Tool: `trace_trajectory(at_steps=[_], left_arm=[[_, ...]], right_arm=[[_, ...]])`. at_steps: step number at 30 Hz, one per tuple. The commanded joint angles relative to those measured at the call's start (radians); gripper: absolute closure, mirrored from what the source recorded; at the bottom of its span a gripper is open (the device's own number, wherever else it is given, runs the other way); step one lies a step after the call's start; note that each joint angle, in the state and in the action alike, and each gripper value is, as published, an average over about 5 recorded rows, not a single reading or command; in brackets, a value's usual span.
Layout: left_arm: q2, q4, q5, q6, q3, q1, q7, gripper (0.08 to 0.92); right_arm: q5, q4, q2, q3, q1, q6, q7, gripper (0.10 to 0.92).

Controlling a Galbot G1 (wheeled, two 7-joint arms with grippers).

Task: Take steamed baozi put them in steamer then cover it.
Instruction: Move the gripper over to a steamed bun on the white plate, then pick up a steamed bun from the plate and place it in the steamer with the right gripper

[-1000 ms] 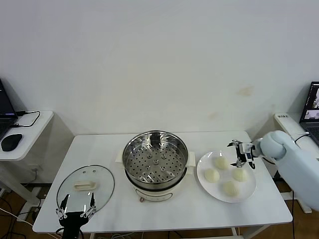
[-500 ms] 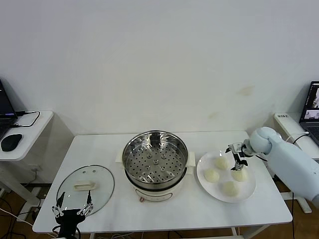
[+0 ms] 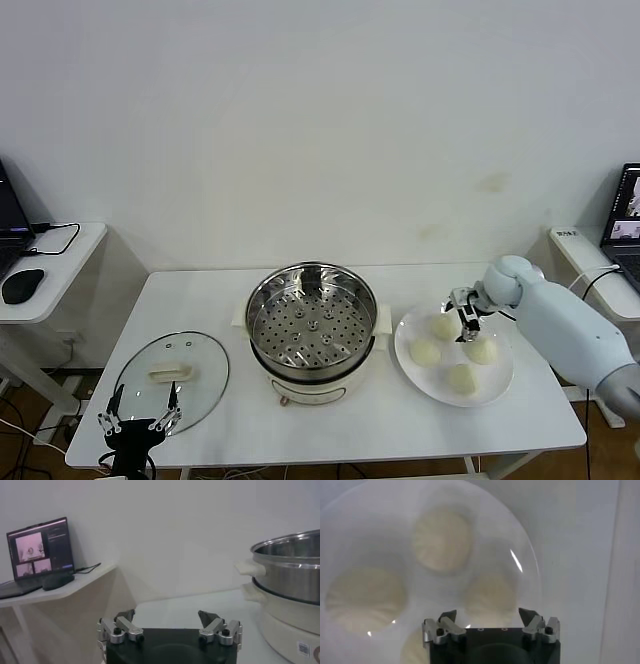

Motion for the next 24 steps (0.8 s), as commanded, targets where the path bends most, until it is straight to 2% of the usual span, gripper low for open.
trace_trajectory(at_steps=[1, 15, 24], left_arm=[[0.000, 0.001, 0.000, 0.001, -0.001, 0.000, 0.000, 0.177], [0.003, -0.002, -0.004, 0.000, -0.004, 0.002, -0.001, 0.177], [0.008, -0.009, -0.005, 0.000, -0.004, 0.003, -0.001, 0.177]], right_arm=[[-0.009, -0.035, 0.026, -0.011, 0.009, -0.003, 0.005, 0.308], [0.035, 0.018, -0.006, -0.021, 0.019, -0.017, 0.000, 0.431], [0.172, 0.181, -0.117, -0.082, 0.108, -0.044, -0.006, 0.448]])
